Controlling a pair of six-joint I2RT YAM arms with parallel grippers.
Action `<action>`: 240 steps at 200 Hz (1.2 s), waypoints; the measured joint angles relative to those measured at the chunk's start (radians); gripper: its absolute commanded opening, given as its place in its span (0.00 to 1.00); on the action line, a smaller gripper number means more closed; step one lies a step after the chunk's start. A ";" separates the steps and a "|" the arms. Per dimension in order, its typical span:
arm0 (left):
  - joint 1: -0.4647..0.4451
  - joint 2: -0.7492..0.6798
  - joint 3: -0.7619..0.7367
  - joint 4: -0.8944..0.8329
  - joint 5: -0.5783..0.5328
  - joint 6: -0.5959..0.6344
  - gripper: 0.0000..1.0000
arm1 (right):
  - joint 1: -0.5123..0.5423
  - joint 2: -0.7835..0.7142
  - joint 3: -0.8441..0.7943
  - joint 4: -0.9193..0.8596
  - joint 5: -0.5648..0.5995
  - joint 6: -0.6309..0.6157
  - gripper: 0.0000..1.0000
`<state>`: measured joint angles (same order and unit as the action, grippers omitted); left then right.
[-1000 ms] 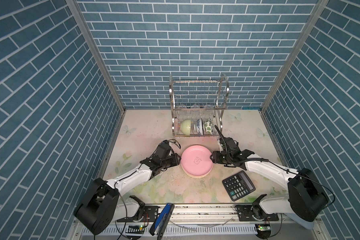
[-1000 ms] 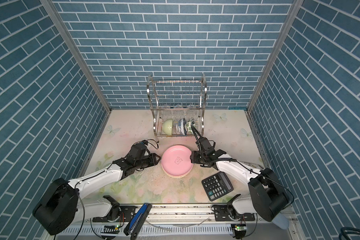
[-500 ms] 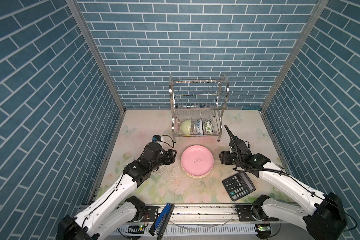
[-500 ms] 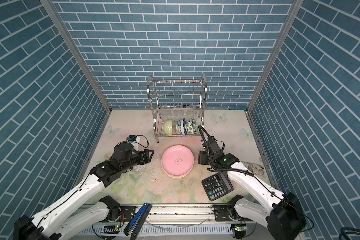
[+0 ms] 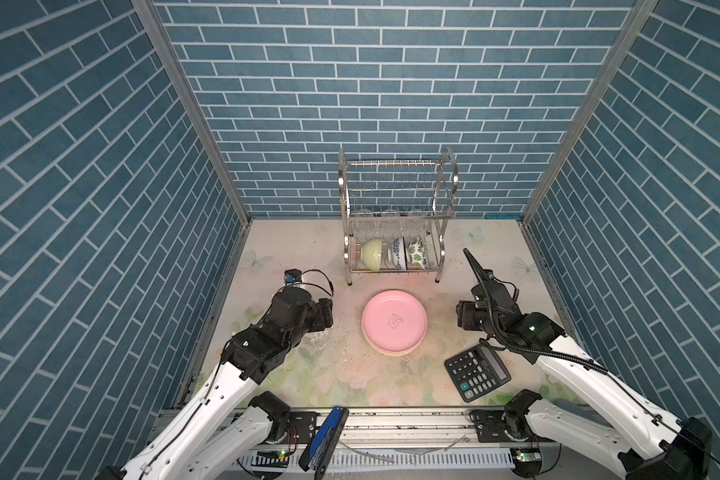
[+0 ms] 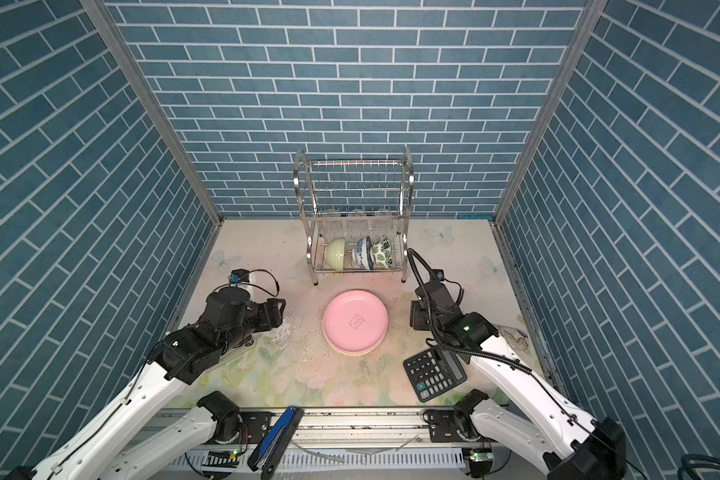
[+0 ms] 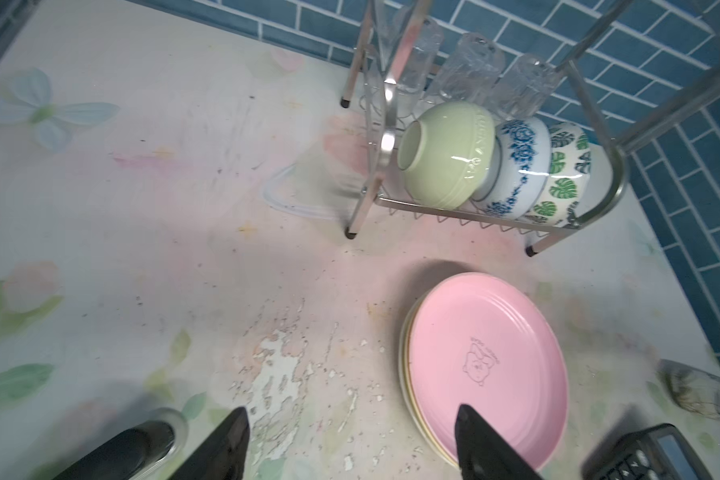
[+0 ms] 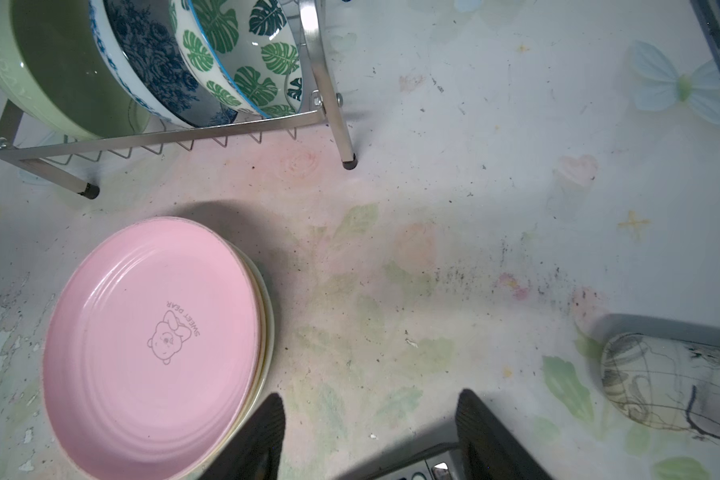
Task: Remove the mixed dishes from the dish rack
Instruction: 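Open both grippers and raise them from the plate stack toward the rack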
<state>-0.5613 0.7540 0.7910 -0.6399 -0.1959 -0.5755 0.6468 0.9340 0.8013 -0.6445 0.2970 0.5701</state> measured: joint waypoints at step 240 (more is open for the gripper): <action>0.055 0.173 0.016 0.034 -0.039 0.006 0.80 | -0.006 0.228 0.047 0.359 -0.174 -0.262 0.20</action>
<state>-0.5064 0.9272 0.8070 -0.6064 -0.2352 -0.5694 0.6407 1.1622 0.8478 -0.2852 0.1230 0.3084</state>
